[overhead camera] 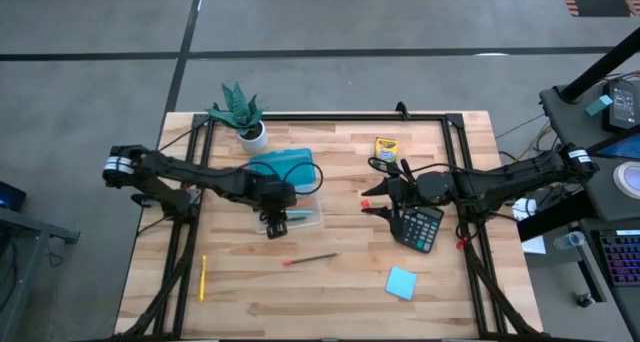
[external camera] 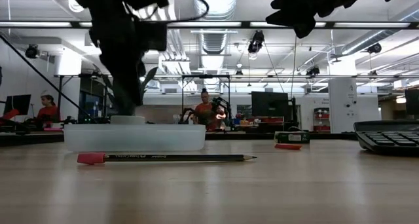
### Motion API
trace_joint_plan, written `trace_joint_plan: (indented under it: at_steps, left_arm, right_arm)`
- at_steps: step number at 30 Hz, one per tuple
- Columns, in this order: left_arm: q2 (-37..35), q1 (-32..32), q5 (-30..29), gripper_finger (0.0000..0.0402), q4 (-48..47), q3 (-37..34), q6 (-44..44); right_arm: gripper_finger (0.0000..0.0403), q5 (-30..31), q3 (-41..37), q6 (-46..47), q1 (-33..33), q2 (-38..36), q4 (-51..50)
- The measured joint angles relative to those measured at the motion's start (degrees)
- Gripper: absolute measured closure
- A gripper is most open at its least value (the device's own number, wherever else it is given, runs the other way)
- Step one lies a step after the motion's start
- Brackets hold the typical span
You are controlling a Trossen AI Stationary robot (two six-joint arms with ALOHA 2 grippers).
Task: Pack school essentials
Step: Put the black pencil into the blue supply box
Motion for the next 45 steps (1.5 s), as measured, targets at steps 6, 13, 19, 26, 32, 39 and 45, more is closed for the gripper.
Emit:
trace_joint_plan:
  at_steps: [6,13,19,26,32,39,45]
  left_arm:
    - [-6.62,-5.77,-6.86,0.0288,9.64,-2.48,2.72]
    - [-10.07,-11.18,-12.47,0.0288,33.52,-9.62,13.05]
    - [-10.11,-11.16,-14.02,0.0288,51.62,-14.03,26.53]
    - [-10.10,-11.16,-16.27,0.0288,55.58,-15.32,31.51]
    - [-10.48,-11.22,-16.28,0.0288,52.32,-15.41,31.48]
    - [-12.65,-11.33,-16.29,0.0288,49.09,-15.40,30.16]
    - [-16.40,-11.99,-16.25,0.0288,43.87,-15.76,26.44]
  right_arm:
    - [0.0211,1.48,-0.29,0.91,0.00,0.00,0.10]
    - [0.0211,2.94,-0.93,3.09,-0.02,0.99,0.27]
    - [0.0211,2.96,-0.35,6.79,-0.02,3.50,0.39]
    - [0.0211,2.50,3.21,7.79,1.00,9.68,-0.07]
    - [0.0212,-0.64,6.24,8.20,6.29,16.70,-0.15]
    - [0.0212,-0.18,13.70,12.92,12.14,26.34,-1.08]
    - [0.0212,-0.08,27.53,11.07,13.31,37.66,-14.13]
